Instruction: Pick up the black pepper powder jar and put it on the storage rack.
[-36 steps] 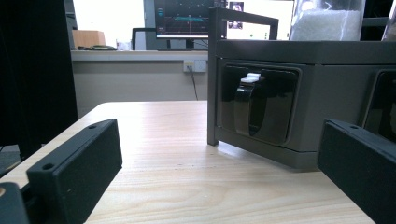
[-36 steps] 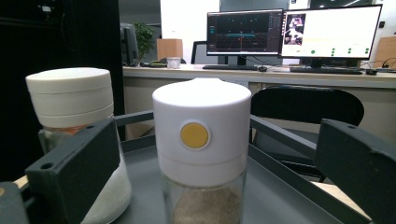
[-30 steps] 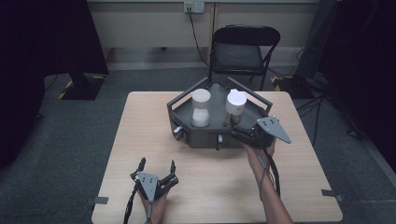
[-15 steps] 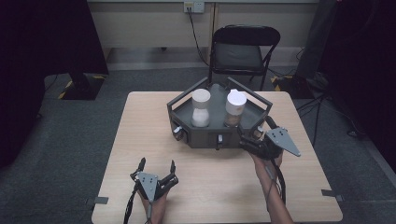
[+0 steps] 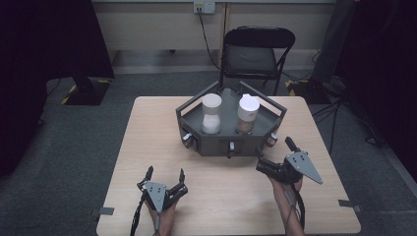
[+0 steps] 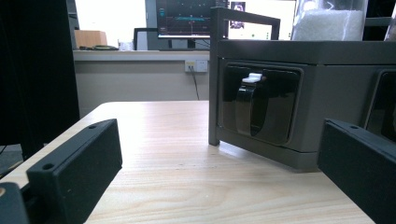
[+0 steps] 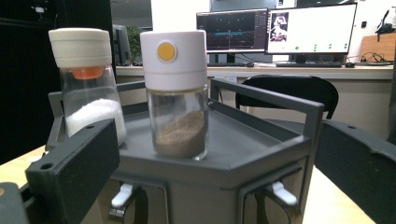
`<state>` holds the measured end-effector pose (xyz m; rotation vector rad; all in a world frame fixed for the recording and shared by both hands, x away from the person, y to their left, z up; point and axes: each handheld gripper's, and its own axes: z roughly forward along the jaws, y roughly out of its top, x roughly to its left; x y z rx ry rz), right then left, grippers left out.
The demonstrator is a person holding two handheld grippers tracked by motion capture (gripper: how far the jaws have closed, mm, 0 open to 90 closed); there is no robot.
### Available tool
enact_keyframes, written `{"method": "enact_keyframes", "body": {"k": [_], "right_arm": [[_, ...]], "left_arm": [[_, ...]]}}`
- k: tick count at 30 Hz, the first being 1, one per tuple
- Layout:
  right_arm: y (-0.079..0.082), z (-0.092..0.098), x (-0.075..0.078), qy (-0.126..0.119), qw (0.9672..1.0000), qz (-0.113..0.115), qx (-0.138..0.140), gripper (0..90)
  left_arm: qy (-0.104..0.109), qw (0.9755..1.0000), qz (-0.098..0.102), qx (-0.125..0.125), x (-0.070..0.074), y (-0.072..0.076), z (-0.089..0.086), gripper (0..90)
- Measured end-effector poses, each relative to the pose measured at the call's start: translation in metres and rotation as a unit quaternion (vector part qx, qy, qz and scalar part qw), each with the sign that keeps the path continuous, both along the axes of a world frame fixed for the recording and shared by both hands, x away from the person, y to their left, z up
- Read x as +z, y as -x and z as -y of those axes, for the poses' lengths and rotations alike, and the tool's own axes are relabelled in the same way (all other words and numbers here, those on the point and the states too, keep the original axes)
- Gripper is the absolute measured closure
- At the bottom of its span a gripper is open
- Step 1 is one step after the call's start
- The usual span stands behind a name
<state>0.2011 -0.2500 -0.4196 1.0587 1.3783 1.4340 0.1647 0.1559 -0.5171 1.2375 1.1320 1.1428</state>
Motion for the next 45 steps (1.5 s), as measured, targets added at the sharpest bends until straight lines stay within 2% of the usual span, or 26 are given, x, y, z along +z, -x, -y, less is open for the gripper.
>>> {"method": "enact_keyframes", "body": {"k": [4, 8, 11, 18, 30, 34, 36, 39, 45], "right_arm": [[0.008, 0.001, -0.008, -0.004, 1.0, 0.0, -0.005, 0.0], [0.018, -0.002, -0.017, 0.007, 0.9999, 0.006, -0.012, 0.0], [0.026, -0.002, -0.026, -0.007, 0.9999, 0.006, -0.014, 0.0], [0.038, -0.003, -0.043, -0.008, 0.9996, 0.0, -0.029, 0.0], [0.049, -0.002, -0.068, 0.002, 0.9987, -0.013, -0.05, 0.0], [0.054, -0.006, -0.077, 0.011, 0.9978, -0.008, -0.065, 0.0], [0.057, -0.006, -0.082, 0.008, 0.9979, -0.002, -0.064, 0.0], [0.059, -0.008, -0.085, 0.015, 0.9975, -0.001, -0.069, 0.0], [0.06, -0.007, -0.091, 0.011, 0.9974, -0.001, -0.072, 0.0]], "left_arm": [[0.0, 1.0, 0.0, 0.0, 0.0, 0.0, 0.0, 0.0], [0.0, 1.0, 0.0, 0.0, 0.0, 0.0, 0.0, 0.0], [0.0, 1.0, 0.0, 0.002, 0.0, 0.0, 0.0, 0.0], [0.0, 1.0, 0.0, 0.002, 0.0, 0.0, 0.0, 0.0], [0.0, 1.0, 0.0, 0.002, 0.0, 0.001, 0.0, 0.0], [0.0, 1.0, 0.0, 0.002, 0.0, 0.001, 0.0, 0.0], [0.0, 1.0, 0.0, 0.002, 0.0, 0.001, 0.0, 0.0], [0.0, 1.0, 0.0, 0.001, 0.0, 0.001, 0.0, 0.0], [0.0, 1.0, 0.0, 0.002, 0.0, 0.001, 0.0, 0.0]]}}
